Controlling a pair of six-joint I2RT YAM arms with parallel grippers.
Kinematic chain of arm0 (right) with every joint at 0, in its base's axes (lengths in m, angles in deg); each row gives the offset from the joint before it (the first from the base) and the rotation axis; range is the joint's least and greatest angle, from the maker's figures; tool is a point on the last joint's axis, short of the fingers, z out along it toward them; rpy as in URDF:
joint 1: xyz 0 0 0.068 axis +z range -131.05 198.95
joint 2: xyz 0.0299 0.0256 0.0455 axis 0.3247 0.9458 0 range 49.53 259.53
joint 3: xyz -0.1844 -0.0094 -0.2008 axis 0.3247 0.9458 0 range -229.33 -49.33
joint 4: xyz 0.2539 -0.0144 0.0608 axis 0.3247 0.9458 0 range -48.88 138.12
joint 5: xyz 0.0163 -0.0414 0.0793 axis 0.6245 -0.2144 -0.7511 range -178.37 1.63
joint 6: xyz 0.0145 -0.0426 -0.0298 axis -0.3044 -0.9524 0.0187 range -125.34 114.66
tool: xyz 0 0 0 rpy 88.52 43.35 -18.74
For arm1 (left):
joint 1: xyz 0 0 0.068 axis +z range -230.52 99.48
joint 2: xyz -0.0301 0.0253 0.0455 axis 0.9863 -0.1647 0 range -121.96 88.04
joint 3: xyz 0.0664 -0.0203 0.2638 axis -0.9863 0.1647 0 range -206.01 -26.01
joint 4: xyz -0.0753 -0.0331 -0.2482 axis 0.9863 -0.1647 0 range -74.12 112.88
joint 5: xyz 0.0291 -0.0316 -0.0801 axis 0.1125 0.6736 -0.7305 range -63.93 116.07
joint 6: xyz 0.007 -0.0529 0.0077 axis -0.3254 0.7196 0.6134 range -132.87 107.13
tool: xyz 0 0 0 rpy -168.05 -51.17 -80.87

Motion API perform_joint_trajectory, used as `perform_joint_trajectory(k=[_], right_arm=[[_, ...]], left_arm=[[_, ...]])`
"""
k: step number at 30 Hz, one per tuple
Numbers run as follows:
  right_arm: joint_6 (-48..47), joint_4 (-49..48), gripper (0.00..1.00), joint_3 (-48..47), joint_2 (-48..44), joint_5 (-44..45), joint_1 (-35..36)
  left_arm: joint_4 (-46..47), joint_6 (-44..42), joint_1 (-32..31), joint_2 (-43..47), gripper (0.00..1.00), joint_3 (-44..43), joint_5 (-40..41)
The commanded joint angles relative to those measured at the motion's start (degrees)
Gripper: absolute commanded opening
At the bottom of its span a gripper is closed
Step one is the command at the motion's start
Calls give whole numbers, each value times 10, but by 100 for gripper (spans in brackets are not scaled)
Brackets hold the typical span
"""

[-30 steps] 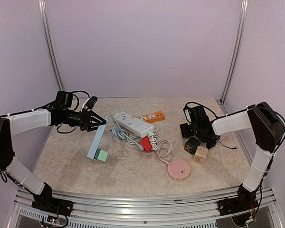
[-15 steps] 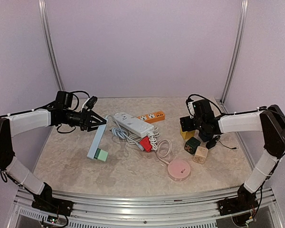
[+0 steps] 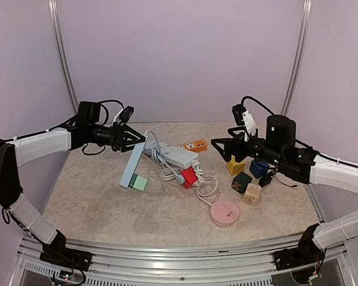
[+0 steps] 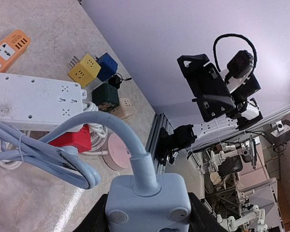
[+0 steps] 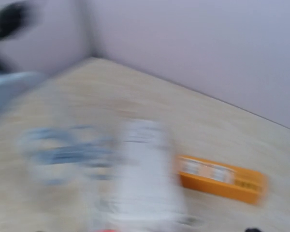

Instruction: Pull the plug off the socket

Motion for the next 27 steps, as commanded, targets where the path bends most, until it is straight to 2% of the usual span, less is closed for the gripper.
perform_joint_trajectory(k=[1,6,13,19,27], right_arm=[[-39,-39,87,25,-24,-34,78],[-62,-72,86,13,14,-10,170],[-138,-75,84,-64,155,46,281],[-181,-65,84,-131,245,75,326],[-196,-64,82,-174,312,110,335]], left_arm=[[54,-11,-15,-20,23,-42,-39],[33,-43,-24,-19,23,-28,-39],[11,-60,-25,-11,23,-20,-36],[0,-68,-25,0,23,-17,-36],[-7,-73,-26,6,23,-17,-34]])
